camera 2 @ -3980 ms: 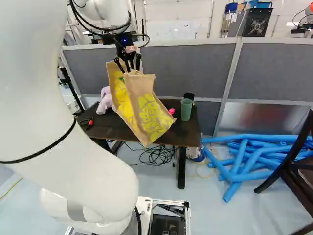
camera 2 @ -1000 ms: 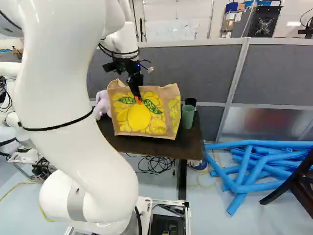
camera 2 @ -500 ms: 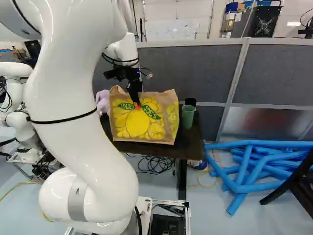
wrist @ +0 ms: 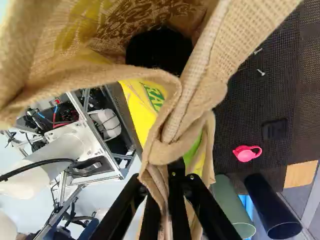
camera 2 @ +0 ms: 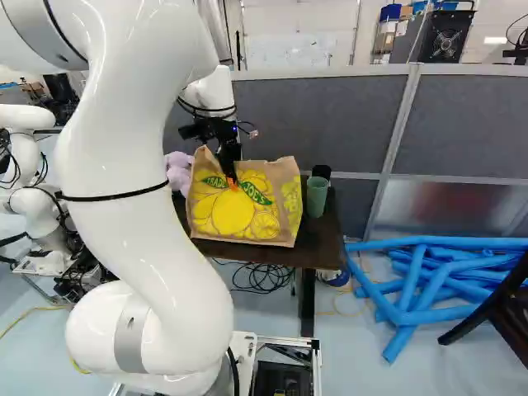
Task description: Pick up the bag on the ground and place it on the table
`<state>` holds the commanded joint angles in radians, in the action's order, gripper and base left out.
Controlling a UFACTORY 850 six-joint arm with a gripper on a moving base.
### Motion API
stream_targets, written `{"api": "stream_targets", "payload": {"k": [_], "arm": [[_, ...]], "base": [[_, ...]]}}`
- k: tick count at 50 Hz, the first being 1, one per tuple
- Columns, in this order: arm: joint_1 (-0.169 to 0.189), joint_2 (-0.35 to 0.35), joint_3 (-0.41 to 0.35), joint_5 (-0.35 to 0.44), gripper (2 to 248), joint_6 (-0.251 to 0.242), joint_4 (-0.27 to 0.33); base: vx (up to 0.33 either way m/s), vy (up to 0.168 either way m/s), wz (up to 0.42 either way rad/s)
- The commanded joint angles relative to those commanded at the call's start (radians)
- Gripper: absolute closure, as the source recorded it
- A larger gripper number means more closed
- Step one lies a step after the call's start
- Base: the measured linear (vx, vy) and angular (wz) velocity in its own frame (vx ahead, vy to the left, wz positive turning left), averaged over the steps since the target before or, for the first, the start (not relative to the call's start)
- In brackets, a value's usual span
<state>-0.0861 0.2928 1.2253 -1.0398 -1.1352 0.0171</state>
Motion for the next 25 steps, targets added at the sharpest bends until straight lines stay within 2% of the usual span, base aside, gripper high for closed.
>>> {"api": "stream_targets", "payload": {"k": [3,4,8,9,14,15,19,20,24,25], "arm": [[0.000,0.000,0.000,0.000,229,0.000,0.000],[0.000,0.000,0.000,0.000,212,0.000,0.000],[0.000,0.000,0.000,0.000,212,0.000,0.000],[0.000,0.000,0.000,0.000,178,0.000,0.000],[0.000,0.000,0.000,0.000,178,0.000,0.000],[0.000,0.000,0.000,0.000,142,0.000,0.000],[0.000,0.000,0.000,0.000,142,0.000,0.000],[0.000,0.000,0.000,0.000,107,0.000,0.000],[0.000,0.000,0.000,0.000,107,0.000,0.000],[0.000,0.000,0.000,0.000,71,0.000,0.000]], "base": [[0.000,0.000,0.000],[0.000,0.000,0.000],[0.000,0.000,0.000],[0.000,0.000,0.000],[0.000,0.000,0.000],[0.000,0.000,0.000],[0.000,0.000,0.000],[0.000,0.000,0.000],[0.000,0.000,0.000],[0.000,0.000,0.000]]}}
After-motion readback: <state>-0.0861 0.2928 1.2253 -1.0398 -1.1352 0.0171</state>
